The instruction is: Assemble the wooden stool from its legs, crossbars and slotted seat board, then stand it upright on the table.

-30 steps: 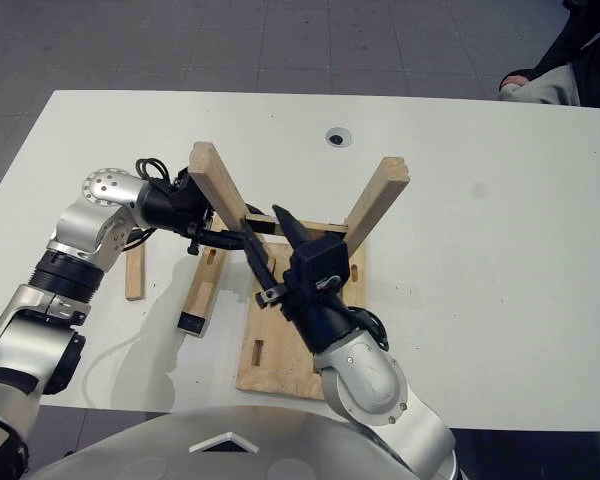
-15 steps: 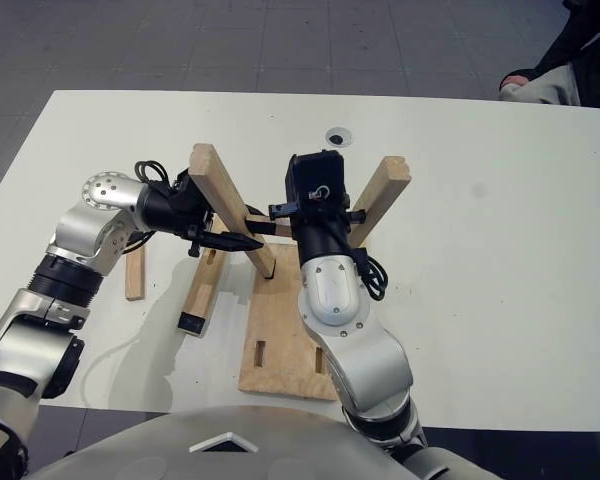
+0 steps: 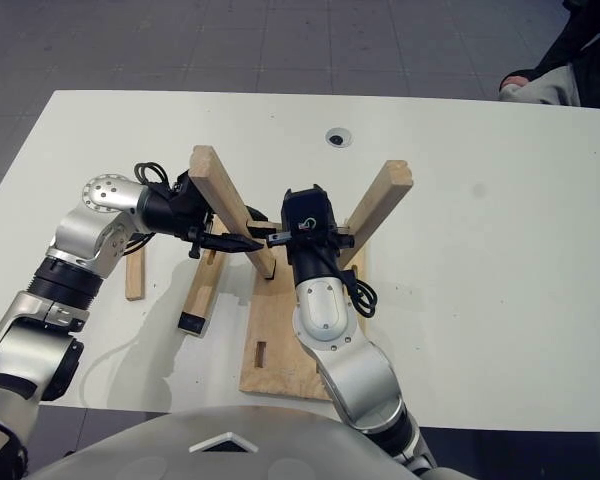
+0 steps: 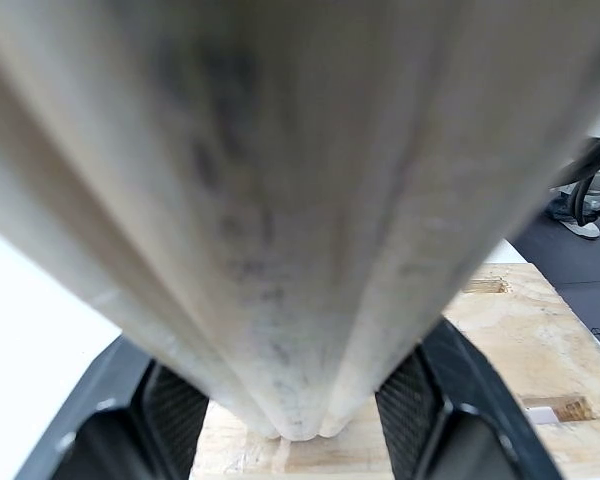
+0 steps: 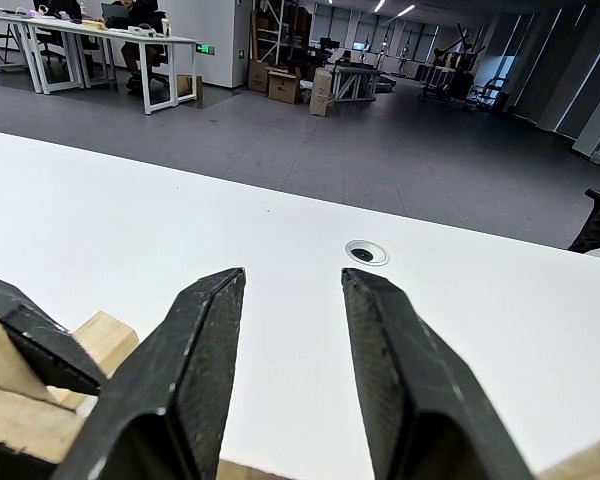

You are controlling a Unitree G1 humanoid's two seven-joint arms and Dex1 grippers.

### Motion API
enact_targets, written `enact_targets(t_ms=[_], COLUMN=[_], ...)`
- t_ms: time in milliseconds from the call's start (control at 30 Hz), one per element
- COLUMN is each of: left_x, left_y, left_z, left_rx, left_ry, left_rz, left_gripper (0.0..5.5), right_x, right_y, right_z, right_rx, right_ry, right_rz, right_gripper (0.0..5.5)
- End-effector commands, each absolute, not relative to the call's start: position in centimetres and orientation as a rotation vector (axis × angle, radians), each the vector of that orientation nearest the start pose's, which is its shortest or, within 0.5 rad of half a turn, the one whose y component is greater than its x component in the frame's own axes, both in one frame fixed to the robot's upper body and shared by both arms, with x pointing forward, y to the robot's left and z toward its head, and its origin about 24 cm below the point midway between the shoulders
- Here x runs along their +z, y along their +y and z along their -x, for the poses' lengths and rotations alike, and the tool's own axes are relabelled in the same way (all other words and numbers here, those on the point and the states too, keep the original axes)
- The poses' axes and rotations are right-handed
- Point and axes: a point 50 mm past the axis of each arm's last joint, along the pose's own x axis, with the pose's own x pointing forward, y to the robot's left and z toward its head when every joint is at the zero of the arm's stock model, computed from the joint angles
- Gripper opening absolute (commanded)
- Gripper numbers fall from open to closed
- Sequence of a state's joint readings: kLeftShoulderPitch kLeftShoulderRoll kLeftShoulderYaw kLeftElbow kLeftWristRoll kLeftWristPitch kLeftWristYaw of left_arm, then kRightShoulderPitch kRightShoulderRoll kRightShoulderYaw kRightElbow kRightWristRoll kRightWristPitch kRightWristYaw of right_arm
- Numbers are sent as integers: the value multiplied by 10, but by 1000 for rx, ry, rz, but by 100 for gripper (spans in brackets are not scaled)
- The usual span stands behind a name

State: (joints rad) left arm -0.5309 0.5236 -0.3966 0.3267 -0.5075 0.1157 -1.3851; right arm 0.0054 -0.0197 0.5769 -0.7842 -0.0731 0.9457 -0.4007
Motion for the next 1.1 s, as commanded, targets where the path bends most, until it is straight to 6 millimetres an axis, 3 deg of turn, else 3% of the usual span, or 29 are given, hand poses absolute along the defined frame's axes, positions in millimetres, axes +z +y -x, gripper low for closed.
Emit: enact_targets(t_ms=[33,167,367,533,733,833,967,1100], left_x=[-8,-10,-13,-19,-37,-46,-48,-52], left_y=[149,147,144,144,141,138,134,134], left_z=[-227,-225,-222,-216,-203,-196,-195,-186], left_rx=[-1657,-1661,-1671,-1659,-1621,-1593,-1527,-1550], left_ry=[735,735,743,772,773,786,718,708], left_rz=[-70,-64,-66,-4,4,17,13,-29], left_gripper=[205,205,205,205,205,205,205,205], right_x=[113,177,204,234,302,307,298,266], right_y=[-41,-45,-52,-87,-163,-201,-248,-277], right_z=[-187,-197,-189,-196,-197,-191,-193,-203], right_rx=[180,155,206,151,10,-98,-187,-215], right_ry=[261,-48,-215,-416,-736,-694,-618,-465], right_rz=[90,52,24,-32,13,42,-61,-101], right_gripper=[178,178,178,178,178,178,178,178])
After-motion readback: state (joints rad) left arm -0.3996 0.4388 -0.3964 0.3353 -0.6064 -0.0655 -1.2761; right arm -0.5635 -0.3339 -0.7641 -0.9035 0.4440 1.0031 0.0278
